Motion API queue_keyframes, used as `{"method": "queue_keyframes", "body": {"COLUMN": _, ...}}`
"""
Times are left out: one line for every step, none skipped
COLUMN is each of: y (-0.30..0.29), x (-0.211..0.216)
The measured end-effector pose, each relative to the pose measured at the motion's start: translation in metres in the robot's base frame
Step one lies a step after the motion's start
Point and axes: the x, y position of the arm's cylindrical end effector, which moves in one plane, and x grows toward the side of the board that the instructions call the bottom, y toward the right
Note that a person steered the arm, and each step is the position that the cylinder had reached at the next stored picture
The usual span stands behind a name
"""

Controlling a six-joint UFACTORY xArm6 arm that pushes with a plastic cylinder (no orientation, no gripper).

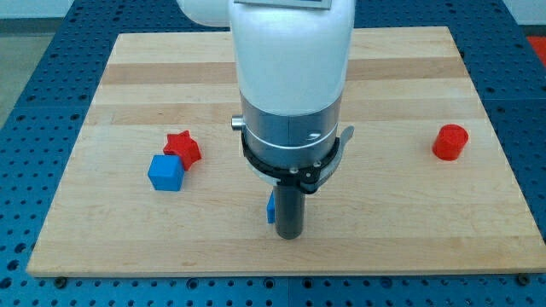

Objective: Push the blue triangle to the right side of the blue

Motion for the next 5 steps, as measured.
{"method": "queue_keyframes", "body": {"y": -0.016, "x": -0.033}}
{"method": "queue_keyframes", "body": {"y": -0.021, "x": -0.048}}
{"method": "queue_keyframes", "body": {"y": 0.000, "x": -0.036}}
{"method": "queue_keyframes", "body": {"y": 0.038, "x": -0.038}}
{"method": "queue_keyframes", "body": {"y": 0.018, "x": -0.077}}
